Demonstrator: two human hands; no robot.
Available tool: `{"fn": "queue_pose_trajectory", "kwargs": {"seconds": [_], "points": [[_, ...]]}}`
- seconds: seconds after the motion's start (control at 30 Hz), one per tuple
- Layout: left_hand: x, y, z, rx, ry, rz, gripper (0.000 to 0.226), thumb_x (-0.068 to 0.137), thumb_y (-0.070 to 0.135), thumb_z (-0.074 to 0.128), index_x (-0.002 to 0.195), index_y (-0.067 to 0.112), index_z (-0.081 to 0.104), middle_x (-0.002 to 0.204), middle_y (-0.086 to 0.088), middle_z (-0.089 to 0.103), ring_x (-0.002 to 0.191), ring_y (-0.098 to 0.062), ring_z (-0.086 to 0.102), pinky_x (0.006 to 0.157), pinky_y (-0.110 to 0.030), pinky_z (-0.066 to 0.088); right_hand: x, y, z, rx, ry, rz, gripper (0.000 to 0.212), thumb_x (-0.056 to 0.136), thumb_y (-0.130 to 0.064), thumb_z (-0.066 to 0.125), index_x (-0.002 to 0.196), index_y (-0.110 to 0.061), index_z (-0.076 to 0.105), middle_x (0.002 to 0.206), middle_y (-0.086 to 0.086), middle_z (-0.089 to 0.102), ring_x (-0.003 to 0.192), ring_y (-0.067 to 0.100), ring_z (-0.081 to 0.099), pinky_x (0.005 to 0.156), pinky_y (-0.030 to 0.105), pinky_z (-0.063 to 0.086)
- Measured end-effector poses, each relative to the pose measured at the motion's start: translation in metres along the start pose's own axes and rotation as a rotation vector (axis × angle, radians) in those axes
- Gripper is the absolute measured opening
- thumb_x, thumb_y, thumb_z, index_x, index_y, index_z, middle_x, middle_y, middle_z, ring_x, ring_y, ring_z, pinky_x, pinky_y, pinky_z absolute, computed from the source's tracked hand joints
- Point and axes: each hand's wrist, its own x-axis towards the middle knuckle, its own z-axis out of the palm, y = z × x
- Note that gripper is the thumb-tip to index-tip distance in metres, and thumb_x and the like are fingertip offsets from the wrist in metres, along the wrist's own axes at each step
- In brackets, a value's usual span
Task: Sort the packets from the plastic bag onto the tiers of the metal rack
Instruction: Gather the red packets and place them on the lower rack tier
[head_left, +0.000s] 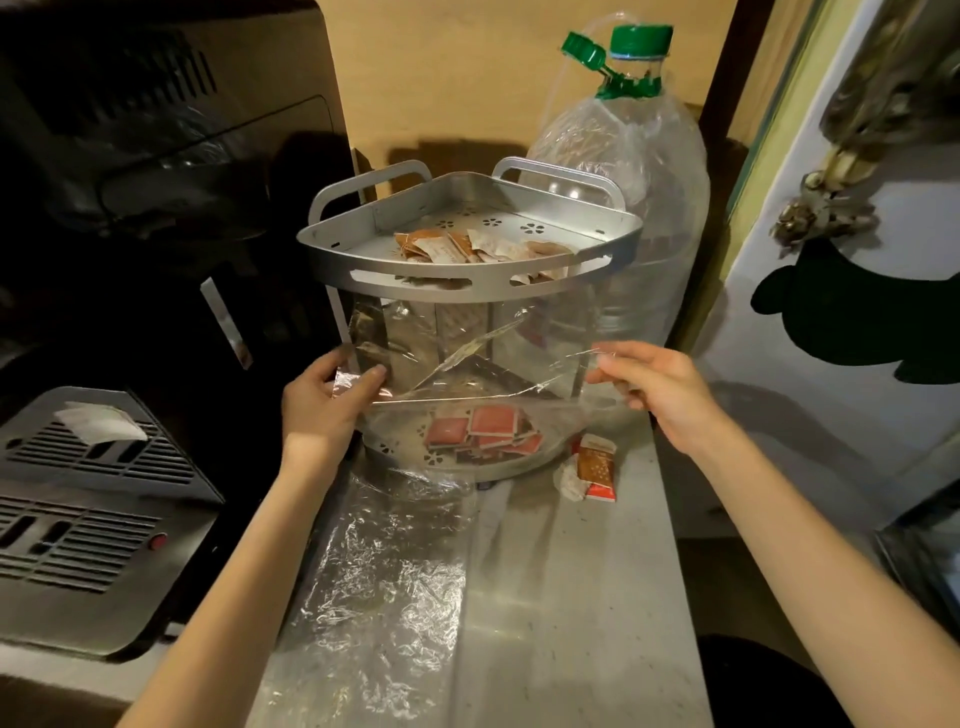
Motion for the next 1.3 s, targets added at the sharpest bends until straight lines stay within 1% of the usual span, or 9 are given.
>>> {"fn": "queue_pose_trajectory", "kwargs": {"seconds": [0.13,0.33,0.43,0.6,0.73,0.83,1.0,1.1,1.3], "points": [[-0.010,0.002,-0.004,0.131,0.055,0.026,0.069,0.078,0.026,0.071,0.137,0.021,0.037,0.106,-0.018,0.068,0.094,-0.026,0.066,0.091,-0.044,0.050,-0.011,0.000,0.005,-0.141,0.104,-0.078,0.034,0.081,-0.023,0.068,0.114,-0.023,0.060,0.084,-0.002,0.073,0.077,0.003,0.067,0.064,0.015,0.051],[-0.020,0.015,-0.008,0.197,-0.018,0.120,0.002,0.077,0.037,0.068,0.079,0.039,0.068,0.079,0.006,0.072,0.085,-0.018,0.068,0.081,-0.034,0.055,-0.027,-0.001,0.007,-0.132,0.160,-0.239,0.024,0.082,-0.014,0.066,0.105,-0.021,0.062,0.053,-0.007,0.069,0.055,0.006,0.066,0.061,0.016,0.055],[-0.026,0.025,-0.013,0.018,-0.136,0.048,0.005,0.072,0.041,0.071,0.070,0.036,0.073,0.065,0.012,0.071,0.072,-0.013,0.067,0.069,-0.021,0.054,-0.033,-0.004,0.005,-0.064,0.201,-0.199,0.014,0.084,-0.016,0.064,0.095,-0.012,0.070,0.052,-0.008,0.068,0.054,0.004,0.065,0.062,0.019,0.054],[-0.039,0.027,-0.036,0.127,-0.527,0.040,0.056,0.053,0.022,0.084,0.102,0.038,0.063,0.072,0.009,0.071,0.075,-0.005,0.068,0.065,-0.013,0.052,-0.046,-0.011,-0.006,-0.025,0.010,-0.134,0.018,0.077,-0.018,0.071,0.090,-0.031,0.071,0.070,-0.014,0.071,0.075,0.002,0.066,0.073,0.019,0.052],[-0.053,0.021,-0.039,0.394,-0.381,0.107,0.055,0.061,0.014,0.083,0.107,0.031,0.058,0.062,0.007,0.066,0.063,-0.001,0.064,0.066,-0.013,0.050,-0.058,-0.012,-0.007,-0.379,-0.175,-0.218,0.048,0.066,-0.007,0.079,0.099,-0.039,0.066,0.074,-0.014,0.059,0.073,-0.004,0.058,0.071,0.013,0.048],[-0.060,0.016,-0.041,0.536,-0.224,0.188,0.036,0.065,0.025,0.081,0.096,0.029,0.064,0.066,0.010,0.064,0.066,0.000,0.061,0.064,-0.015,0.045,-0.060,-0.012,0.002,-0.533,-0.075,-0.306,0.029,0.075,-0.014,0.074,0.096,-0.033,0.068,0.078,-0.003,0.056,0.072,-0.001,0.050,0.071,0.021,0.044],[-0.066,0.011,-0.045,0.669,-0.205,0.219,0.009,0.075,0.026,0.073,0.082,0.020,0.074,0.079,-0.004,0.061,0.069,-0.009,0.053,0.058,-0.016,0.038,-0.055,-0.018,0.005,-0.729,-0.053,-0.344,0.008,0.077,-0.024,0.072,0.084,-0.029,0.071,0.111,-0.004,0.047,0.110,0.008,0.030,0.095,0.027,0.024],[-0.070,0.008,-0.047,0.701,-0.312,0.175,0.010,0.077,0.021,0.071,0.083,0.015,0.074,0.091,0.002,0.058,0.082,-0.009,0.052,0.067,-0.010,0.035,-0.050,-0.030,0.010,-0.612,-0.129,-0.305,0.011,0.079,-0.017,0.070,0.084,-0.027,0.071,0.109,-0.008,0.058,0.108,0.007,0.049,0.098,0.028,0.035],[-0.098,-0.005,-0.049,0.588,-0.531,-0.055,0.008,0.083,0.019,0.065,0.090,0.018,0.064,0.078,0.005,0.072,0.074,-0.010,0.069,0.077,-0.040,0.056,-0.033,-0.037,0.035,-0.457,-0.128,-0.301,0.031,0.086,-0.007,0.056,0.095,-0.037,0.057,0.089,-0.015,0.062,0.087,-0.005,0.058,0.075,0.006,0.042]]}}
